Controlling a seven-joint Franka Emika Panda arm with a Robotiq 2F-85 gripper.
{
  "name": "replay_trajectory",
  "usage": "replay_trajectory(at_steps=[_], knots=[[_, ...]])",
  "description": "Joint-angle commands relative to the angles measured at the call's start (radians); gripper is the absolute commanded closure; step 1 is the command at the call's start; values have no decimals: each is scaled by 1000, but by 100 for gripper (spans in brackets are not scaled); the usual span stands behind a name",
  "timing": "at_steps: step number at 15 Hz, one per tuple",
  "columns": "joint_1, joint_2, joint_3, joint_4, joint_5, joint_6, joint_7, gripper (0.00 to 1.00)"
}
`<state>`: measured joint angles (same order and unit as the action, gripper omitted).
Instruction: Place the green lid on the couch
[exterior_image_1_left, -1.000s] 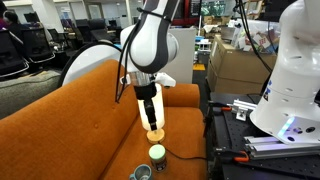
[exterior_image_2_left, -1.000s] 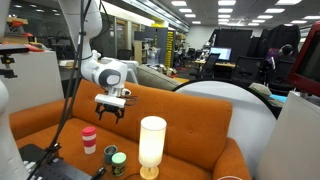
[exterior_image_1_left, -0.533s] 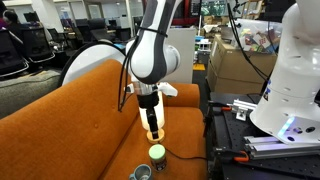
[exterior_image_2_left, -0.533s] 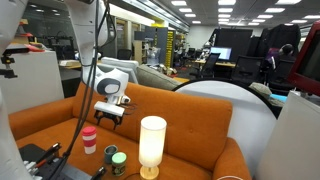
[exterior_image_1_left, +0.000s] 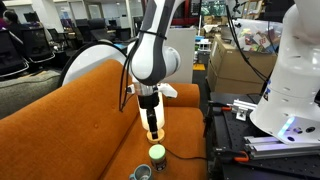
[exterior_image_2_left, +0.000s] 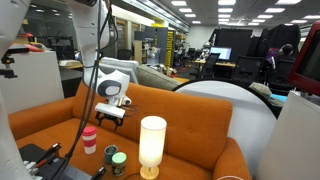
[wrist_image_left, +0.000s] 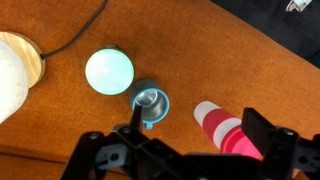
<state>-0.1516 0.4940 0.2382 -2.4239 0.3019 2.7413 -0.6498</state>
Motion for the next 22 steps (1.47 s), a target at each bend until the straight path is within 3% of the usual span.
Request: replay_trajectory(at_steps=[1, 6, 9, 15, 18, 22], knots=[[-87, 78, 42, 22, 26, 90, 1, 0], [-175, 197, 73, 32, -35, 238, 53, 0], [-183, 208, 71, 25, -107, 227, 105, 0], [-190, 217, 78, 36, -112, 230, 113, 0], [-256, 276, 122, 83, -161, 220, 119, 0], [-208, 365, 50, 128, -206, 323, 226, 0]])
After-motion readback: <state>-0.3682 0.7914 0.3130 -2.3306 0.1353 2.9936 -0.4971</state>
